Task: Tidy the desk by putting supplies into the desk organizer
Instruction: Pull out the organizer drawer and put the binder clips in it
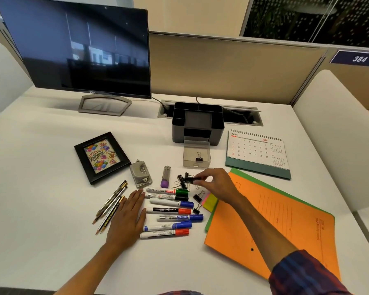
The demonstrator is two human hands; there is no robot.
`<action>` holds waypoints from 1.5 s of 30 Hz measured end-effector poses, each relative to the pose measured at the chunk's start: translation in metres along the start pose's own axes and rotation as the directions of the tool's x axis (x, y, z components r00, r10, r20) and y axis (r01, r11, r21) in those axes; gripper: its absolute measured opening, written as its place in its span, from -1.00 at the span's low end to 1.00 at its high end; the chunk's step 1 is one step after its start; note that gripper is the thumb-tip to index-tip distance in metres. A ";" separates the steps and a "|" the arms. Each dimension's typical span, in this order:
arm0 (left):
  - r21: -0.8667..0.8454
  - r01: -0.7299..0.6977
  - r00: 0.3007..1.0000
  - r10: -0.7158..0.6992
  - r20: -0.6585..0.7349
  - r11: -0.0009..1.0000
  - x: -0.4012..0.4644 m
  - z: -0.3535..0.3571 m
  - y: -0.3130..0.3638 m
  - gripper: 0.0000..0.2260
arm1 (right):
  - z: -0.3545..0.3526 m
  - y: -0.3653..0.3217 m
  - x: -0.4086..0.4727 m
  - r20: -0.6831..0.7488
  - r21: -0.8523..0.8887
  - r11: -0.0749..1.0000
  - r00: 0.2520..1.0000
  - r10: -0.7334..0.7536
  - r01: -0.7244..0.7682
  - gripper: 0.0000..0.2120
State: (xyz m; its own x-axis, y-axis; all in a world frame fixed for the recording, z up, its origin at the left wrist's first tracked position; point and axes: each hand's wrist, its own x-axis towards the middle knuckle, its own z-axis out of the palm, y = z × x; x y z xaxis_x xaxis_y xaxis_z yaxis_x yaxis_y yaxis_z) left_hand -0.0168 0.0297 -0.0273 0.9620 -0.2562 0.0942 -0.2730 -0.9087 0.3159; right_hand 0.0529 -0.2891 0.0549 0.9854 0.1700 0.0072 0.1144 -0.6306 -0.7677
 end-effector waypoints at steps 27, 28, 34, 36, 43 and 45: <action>-0.022 0.012 1.000 -0.012 0.012 1.000 0.000 0.000 0.001 -0.41 | 0.023 0.007 0.010 -0.068 -0.243 0.962 0.991 0.112 -0.125 -0.68; -0.021 0.015 1.000 -0.014 0.012 1.000 0.000 0.000 0.001 -0.40 | 0.026 0.009 0.009 -0.051 -0.268 0.954 0.991 0.123 -0.132 -0.67; -0.017 0.023 1.000 -0.023 0.019 1.000 0.000 0.000 0.000 -0.39 | 0.033 0.007 0.010 -0.033 -0.396 0.913 0.995 0.089 -0.095 -0.69; -0.021 0.021 1.000 -0.021 0.018 1.000 0.001 0.000 0.000 -0.40 | 0.034 0.006 0.010 -0.044 -0.415 0.906 0.996 0.078 -0.089 -0.72; -0.024 0.008 1.000 -0.008 0.004 1.000 0.000 -0.003 0.002 -0.42 | 0.031 -0.002 0.014 -0.167 -0.359 0.931 0.986 -0.005 -0.056 -0.78; -0.014 0.003 1.000 -0.003 0.005 1.000 0.000 -0.003 0.002 -0.43 | 0.025 -0.007 0.019 -0.242 -0.309 0.951 0.969 -0.052 -0.027 -0.80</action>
State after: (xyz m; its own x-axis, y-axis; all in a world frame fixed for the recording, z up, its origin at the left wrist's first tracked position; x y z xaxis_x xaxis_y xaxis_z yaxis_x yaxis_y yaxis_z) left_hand -0.0176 0.0291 -0.0241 0.9629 -0.2549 0.0887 -0.2699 -0.9049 0.3291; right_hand 0.0678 -0.2629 0.0445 0.9794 0.0139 0.2017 0.1215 -0.8380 -0.5320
